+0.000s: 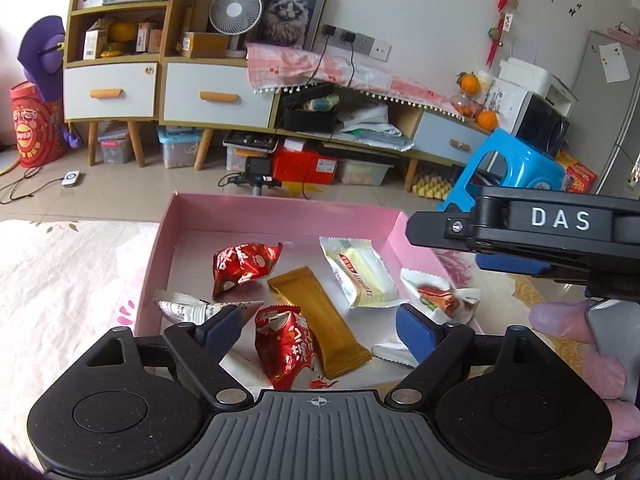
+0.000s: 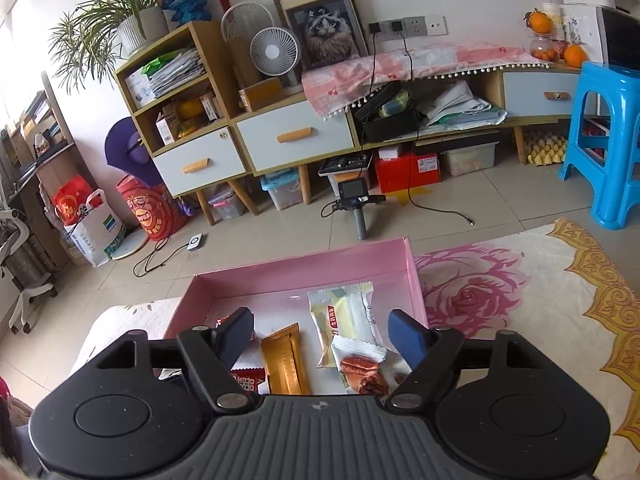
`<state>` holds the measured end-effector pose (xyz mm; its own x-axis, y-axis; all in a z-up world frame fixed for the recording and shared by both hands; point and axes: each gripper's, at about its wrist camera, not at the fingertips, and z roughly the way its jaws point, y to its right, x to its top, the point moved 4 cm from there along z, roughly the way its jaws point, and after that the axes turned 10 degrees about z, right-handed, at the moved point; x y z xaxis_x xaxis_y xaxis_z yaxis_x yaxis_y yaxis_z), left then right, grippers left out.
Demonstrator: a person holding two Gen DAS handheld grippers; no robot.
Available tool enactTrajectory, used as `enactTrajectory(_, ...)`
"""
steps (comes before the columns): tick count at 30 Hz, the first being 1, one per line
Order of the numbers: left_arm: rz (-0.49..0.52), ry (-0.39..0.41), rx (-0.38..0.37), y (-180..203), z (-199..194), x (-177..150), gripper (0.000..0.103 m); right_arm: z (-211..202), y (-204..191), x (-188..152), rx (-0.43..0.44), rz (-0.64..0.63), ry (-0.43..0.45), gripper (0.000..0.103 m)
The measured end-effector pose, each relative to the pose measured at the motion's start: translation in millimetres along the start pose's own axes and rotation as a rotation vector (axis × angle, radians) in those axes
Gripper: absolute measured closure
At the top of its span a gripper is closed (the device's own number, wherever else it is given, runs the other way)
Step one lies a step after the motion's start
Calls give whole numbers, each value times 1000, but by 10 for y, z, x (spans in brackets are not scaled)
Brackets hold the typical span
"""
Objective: Organize snacks
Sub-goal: 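Move both open grippers back over the snack pile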
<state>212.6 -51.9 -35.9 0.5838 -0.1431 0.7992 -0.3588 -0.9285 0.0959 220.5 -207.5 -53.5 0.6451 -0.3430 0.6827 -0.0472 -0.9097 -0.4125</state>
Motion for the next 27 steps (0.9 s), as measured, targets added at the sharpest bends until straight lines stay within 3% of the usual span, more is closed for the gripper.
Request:
enactTrajectory(11, 42, 9, 17, 17, -390, -53, 10, -344, -67, -29, -17, -13, 14, 20)
enactTrajectory(27, 59, -32, 74, -89, -950, -276, 5, -729, -282, -347, -34, -79, -16, 14)
